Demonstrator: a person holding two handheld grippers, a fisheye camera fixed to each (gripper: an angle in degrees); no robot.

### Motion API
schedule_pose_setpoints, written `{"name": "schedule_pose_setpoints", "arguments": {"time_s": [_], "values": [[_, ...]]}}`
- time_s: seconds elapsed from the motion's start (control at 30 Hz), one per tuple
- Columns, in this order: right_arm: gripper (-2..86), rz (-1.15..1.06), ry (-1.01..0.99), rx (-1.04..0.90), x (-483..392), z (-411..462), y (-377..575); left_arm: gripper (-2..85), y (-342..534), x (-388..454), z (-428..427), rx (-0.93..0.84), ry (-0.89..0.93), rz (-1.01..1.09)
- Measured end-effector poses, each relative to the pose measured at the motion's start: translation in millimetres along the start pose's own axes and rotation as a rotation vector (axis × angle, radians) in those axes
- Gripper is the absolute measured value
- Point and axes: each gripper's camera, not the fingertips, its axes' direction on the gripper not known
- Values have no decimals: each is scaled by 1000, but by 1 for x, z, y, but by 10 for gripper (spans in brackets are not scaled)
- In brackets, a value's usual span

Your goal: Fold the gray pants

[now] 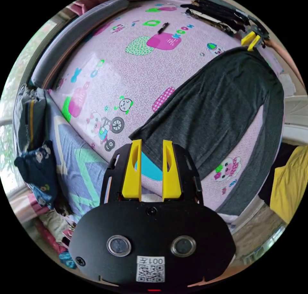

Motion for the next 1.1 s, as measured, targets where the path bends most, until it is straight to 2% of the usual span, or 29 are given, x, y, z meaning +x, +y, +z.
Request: {"name": "schedule_pose_setpoints", "arguments": {"time_s": [0.13,0.43,1.0,1.1], "values": [[88,-20,15,-71,25,13,-32,64,-45,-20,38,-70,-24,122],[90,-128,17,-362,47,51,-83,75,-96,-41,108,-185,-29,292],[59,-87,-116,-436,64,66,-115,69,-124,-63,198,-293,-41,361],[26,-122,-93,-523,56,84,-113,13,-124,-57,210,-321,-3,390]]}}
